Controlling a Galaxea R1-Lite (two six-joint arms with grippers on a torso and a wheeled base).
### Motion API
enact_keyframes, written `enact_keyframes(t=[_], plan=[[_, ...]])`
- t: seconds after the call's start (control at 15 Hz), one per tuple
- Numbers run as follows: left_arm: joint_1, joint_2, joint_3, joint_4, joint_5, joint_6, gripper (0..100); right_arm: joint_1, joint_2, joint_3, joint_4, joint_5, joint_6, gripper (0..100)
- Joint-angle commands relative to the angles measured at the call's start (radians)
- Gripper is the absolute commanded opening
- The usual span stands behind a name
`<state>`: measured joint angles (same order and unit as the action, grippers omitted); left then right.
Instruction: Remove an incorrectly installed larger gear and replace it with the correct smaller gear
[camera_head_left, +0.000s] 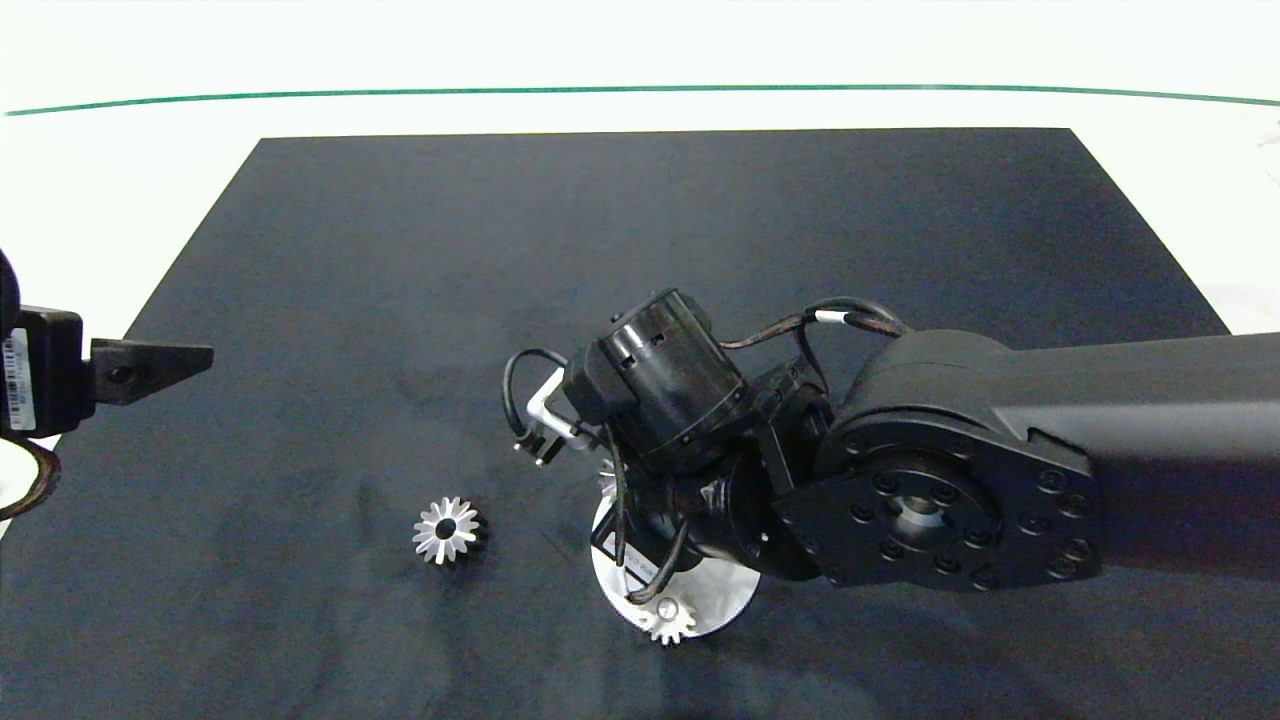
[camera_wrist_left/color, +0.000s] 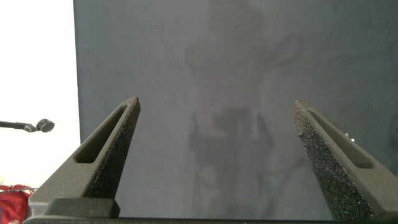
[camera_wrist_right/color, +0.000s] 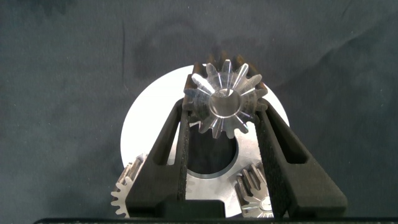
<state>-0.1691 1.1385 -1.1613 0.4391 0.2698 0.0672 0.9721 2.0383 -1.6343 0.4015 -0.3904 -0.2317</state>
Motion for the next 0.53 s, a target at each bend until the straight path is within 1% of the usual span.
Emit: enact_keyframes(t=[0.07, 0.53], plan=[[0.000, 0.000, 0.000, 0.003, 0.002, 0.000, 100, -0.001, 0.003, 0.004, 0.005, -0.002, -0.003, 19], [-0.004, -0.002, 0.005, 0.003, 0.002, 0.000, 100, -0.003, 0.002, 0.005, 0.005, -0.002, -0.001, 19]])
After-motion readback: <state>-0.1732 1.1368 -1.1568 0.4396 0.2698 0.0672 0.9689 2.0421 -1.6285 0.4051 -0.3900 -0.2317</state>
